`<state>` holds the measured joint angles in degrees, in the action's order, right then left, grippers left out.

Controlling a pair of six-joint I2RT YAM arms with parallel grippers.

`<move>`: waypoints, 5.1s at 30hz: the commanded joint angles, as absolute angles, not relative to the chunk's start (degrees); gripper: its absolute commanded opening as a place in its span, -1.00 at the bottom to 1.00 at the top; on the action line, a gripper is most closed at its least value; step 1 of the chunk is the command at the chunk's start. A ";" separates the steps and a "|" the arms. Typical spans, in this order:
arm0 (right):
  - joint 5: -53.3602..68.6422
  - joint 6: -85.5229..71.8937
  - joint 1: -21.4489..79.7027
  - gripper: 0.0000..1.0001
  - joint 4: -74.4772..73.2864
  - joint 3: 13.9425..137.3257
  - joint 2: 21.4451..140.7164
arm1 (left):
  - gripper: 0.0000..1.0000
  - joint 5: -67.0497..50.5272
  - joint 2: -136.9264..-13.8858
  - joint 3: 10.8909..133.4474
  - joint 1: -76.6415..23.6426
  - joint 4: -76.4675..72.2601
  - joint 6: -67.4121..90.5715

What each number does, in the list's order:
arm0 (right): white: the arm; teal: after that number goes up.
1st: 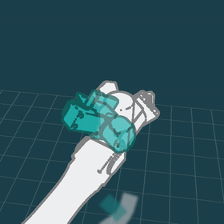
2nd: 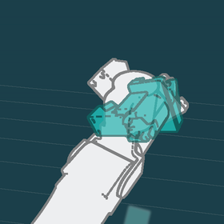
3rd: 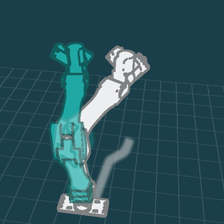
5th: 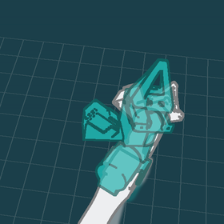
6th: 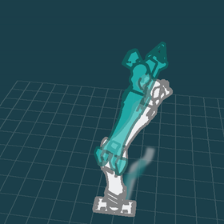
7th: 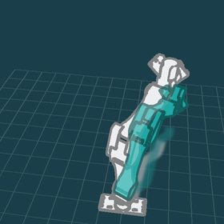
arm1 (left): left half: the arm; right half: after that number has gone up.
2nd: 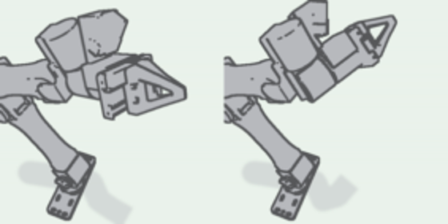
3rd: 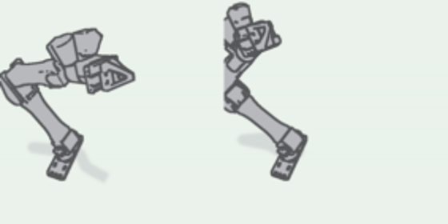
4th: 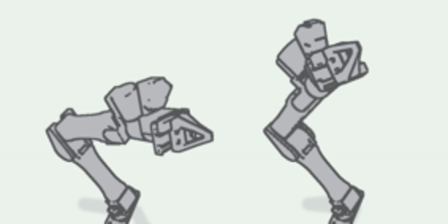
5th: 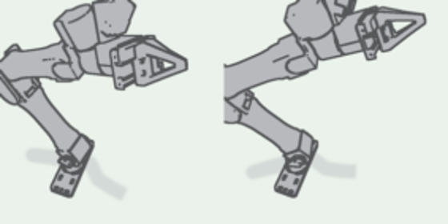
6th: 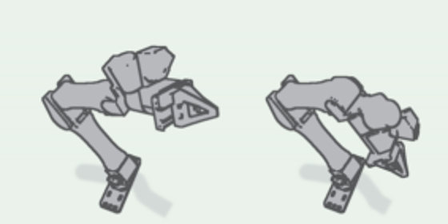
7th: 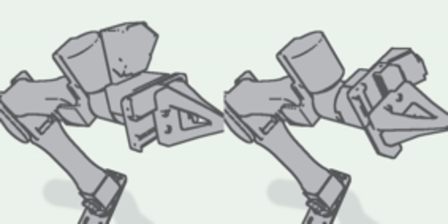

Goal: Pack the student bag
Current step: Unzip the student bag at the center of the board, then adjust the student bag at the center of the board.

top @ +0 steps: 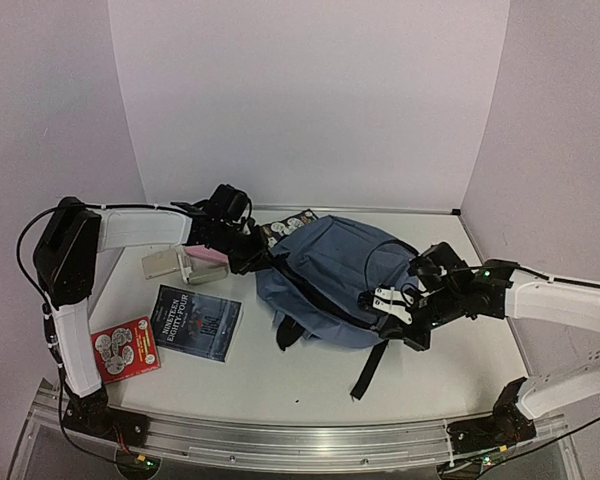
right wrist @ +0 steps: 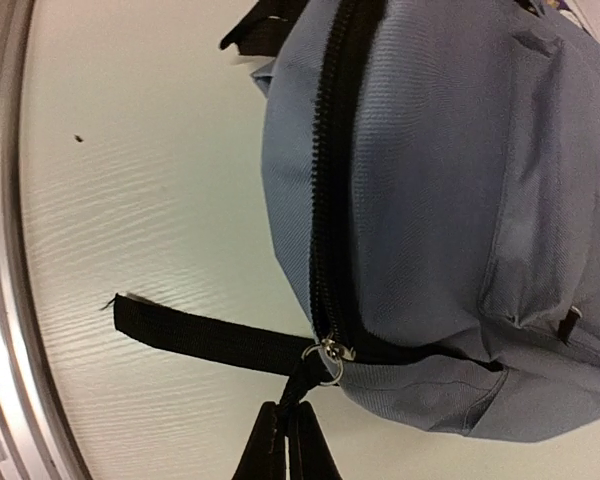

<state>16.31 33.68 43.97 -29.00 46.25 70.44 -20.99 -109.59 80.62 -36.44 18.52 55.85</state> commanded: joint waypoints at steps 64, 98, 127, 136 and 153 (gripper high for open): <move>12.92 45.71 24.64 -1.00 -26.13 45.92 81.82 | -0.99 -4.63 -89.00 55.91 -54.85 6.58 66.80; 29.98 20.70 49.78 0.37 -26.95 74.53 98.45 | 0.73 3.64 -75.31 43.86 -52.83 2.94 72.09; 28.00 15.72 40.40 -1.00 -25.84 81.21 96.38 | 0.79 4.74 -88.44 61.51 -53.21 16.74 59.72; 28.77 13.03 29.53 -1.00 -25.78 83.66 95.56 | -0.07 0.42 -94.83 58.54 -52.00 14.24 66.94; 8.97 15.50 12.14 -1.00 -19.34 73.78 111.52 | -0.95 -10.23 -107.92 59.64 -49.01 7.74 68.10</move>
<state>18.96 12.72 14.84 -22.41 77.62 108.30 -7.80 -104.67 57.39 -49.32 7.61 69.07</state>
